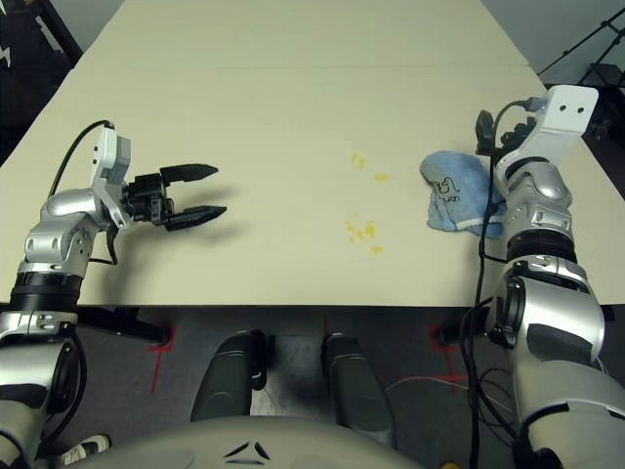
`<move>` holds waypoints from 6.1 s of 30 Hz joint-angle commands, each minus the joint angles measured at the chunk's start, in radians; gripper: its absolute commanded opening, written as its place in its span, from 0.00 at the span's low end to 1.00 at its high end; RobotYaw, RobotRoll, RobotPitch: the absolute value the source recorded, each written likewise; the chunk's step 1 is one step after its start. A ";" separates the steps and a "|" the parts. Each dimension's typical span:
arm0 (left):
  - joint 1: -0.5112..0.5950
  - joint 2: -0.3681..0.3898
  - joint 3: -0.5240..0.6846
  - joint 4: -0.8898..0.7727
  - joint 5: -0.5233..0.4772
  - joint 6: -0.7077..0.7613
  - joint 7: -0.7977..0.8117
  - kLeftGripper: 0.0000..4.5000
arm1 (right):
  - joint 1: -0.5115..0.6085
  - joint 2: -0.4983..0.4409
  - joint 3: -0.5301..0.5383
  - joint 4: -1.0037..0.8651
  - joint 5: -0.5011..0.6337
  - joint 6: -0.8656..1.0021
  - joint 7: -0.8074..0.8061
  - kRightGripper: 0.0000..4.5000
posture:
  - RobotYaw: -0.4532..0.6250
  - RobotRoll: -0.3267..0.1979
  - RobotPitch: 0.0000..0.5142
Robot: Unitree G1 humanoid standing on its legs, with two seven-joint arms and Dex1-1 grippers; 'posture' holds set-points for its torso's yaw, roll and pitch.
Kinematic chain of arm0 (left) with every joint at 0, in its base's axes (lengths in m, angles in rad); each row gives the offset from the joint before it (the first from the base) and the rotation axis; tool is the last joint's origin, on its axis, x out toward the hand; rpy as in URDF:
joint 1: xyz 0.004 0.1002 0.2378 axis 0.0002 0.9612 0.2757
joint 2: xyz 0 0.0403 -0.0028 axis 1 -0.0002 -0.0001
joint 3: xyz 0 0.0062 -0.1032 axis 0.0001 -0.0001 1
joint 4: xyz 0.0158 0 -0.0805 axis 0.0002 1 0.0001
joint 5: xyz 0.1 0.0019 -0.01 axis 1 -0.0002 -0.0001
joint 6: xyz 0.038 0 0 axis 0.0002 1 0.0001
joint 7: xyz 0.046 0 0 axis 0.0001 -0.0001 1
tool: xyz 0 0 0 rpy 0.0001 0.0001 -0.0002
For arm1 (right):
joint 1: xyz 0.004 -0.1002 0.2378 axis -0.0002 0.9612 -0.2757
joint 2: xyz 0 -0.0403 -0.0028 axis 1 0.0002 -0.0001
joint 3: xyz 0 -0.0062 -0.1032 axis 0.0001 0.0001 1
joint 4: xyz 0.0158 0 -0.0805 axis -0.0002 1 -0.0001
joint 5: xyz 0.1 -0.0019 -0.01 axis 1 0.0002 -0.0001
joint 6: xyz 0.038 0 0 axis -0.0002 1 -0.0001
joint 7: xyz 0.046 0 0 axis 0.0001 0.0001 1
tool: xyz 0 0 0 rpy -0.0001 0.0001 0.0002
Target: Wipe the water off the table with a rag.
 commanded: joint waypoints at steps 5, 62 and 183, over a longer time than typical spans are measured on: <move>0.014 -0.025 -0.024 0.011 0.025 -0.043 0.006 1.00 | 0.084 -0.144 0.087 -0.288 0.046 0.428 0.295 0.99 | 0.48 0.62 0.31; 0.051 -0.042 -0.036 -0.054 0.026 -0.024 0.042 1.00 | 0.186 -0.002 0.149 -0.231 0.015 0.542 0.401 0.06 | 0.50 0.62 0.37; 0.081 -0.024 -0.050 -0.078 0.029 -0.036 0.046 1.00 | -0.091 0.162 0.181 -0.059 0.089 0.526 0.288 0.03 | 0.52 0.62 0.42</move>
